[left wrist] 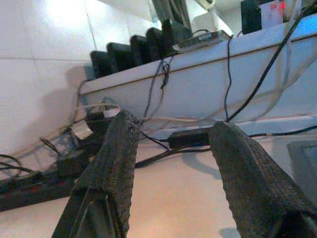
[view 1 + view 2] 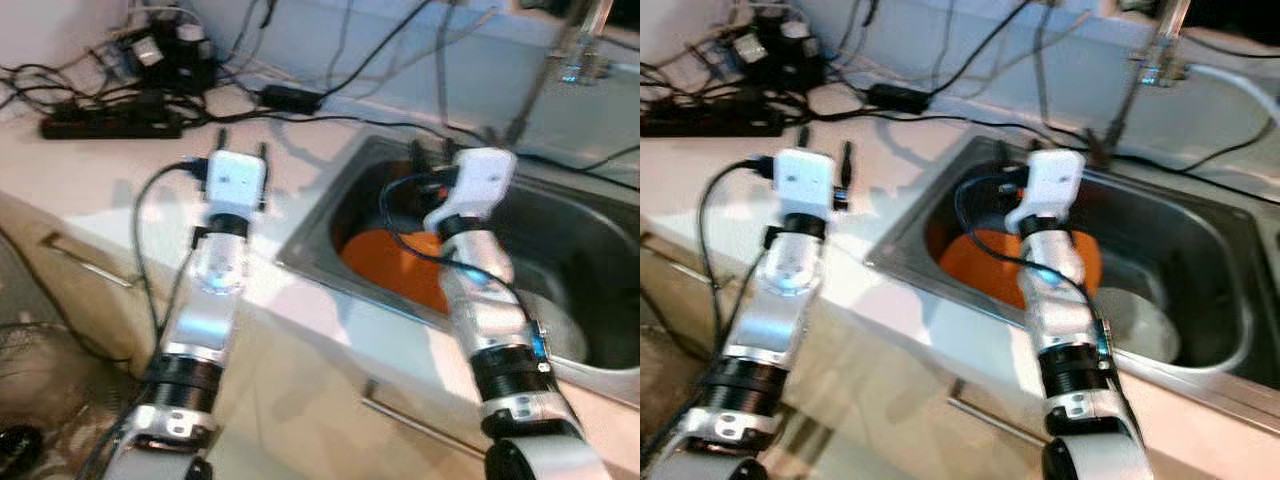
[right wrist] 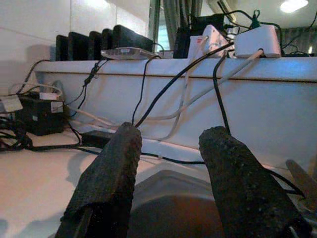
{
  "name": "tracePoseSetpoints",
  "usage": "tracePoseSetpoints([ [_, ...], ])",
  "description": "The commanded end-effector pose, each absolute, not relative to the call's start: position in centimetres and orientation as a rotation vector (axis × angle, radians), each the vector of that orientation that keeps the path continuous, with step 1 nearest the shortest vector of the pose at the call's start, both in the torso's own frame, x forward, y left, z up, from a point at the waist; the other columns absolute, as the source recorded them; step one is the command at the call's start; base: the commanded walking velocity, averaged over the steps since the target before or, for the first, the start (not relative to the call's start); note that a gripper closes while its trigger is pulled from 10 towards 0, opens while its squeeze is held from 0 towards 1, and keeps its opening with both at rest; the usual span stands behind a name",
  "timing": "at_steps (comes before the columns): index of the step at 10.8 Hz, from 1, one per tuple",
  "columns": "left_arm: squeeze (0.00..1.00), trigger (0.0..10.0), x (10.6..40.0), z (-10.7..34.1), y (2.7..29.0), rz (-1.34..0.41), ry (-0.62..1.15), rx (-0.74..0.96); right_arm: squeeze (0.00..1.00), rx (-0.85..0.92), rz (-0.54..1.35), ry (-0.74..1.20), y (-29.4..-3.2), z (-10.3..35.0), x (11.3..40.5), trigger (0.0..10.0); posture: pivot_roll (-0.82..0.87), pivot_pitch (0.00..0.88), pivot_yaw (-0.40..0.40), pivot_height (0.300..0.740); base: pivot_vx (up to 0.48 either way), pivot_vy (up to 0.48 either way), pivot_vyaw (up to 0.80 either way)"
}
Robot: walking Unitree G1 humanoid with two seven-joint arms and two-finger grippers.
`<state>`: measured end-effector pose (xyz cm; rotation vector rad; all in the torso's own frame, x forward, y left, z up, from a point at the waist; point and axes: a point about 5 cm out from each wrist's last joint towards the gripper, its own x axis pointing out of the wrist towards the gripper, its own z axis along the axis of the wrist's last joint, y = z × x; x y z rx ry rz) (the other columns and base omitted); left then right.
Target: Kitchen organization
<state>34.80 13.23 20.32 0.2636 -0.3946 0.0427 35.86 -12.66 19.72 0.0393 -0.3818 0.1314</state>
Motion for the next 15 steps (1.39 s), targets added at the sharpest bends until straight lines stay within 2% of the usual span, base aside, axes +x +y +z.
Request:
tracePoseSetpoints([
  [1,0.00,10.0,34.80,20.77,12.44,0.026,-0.422,0.252,0.00,0.037,0.104,-0.383,-13.46,20.00,35.90,10.0,0.18,0.005,-0.051,0.740,-0.270,-0.262,0.00],
  [4,0.00,10.0,34.57,21.21,12.36,0.029,-0.455,0.248,0.00,0.037,0.110,-0.382,-13.37,20.00,35.91,10.0,0.18,0.006,-0.052,0.740,-0.280,-0.263,0.00],
  [13,0.00,10.0,34.43,21.61,12.50,0.049,-0.482,0.236,0.00,0.032,0.115,-0.354,-13.54,19.67,36.08,10.0,0.19,0.007,-0.059,0.740,0.000,0.000,0.00],
  [15,0.00,10.0,34.42,21.67,12.46,0.045,-0.487,0.234,0.00,0.036,0.117,-0.353,-13.55,19.65,36.10,10.0,0.19,0.006,-0.059,0.740,-0.296,0.000,0.00],
])
